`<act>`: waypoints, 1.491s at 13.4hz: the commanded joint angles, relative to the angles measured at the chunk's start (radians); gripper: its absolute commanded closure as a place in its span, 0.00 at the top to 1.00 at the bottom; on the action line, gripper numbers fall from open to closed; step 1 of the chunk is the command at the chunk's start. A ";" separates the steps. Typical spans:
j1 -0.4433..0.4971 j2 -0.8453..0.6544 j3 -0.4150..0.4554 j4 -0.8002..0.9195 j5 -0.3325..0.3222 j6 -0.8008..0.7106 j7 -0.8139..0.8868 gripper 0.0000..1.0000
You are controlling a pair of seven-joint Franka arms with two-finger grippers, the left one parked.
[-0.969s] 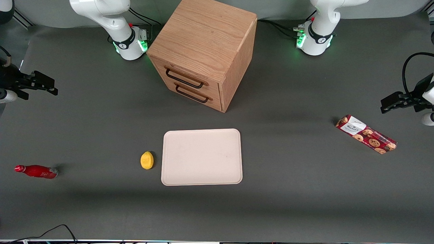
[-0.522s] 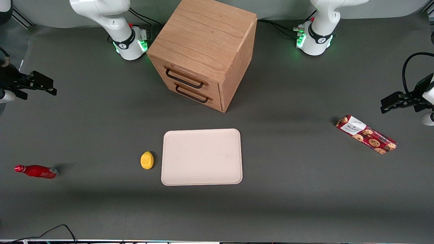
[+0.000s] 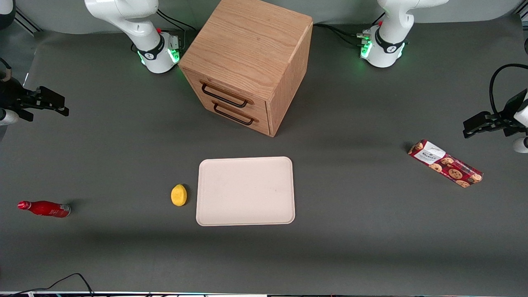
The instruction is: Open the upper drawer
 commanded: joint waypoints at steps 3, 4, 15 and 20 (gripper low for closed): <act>0.005 0.004 0.009 0.020 -0.022 -0.013 0.011 1.00; 0.016 0.004 0.012 0.022 -0.020 -0.013 0.011 1.00; 0.419 0.043 0.005 0.022 -0.005 -0.041 0.010 1.00; 0.571 0.128 0.005 0.057 0.059 -0.029 0.008 1.00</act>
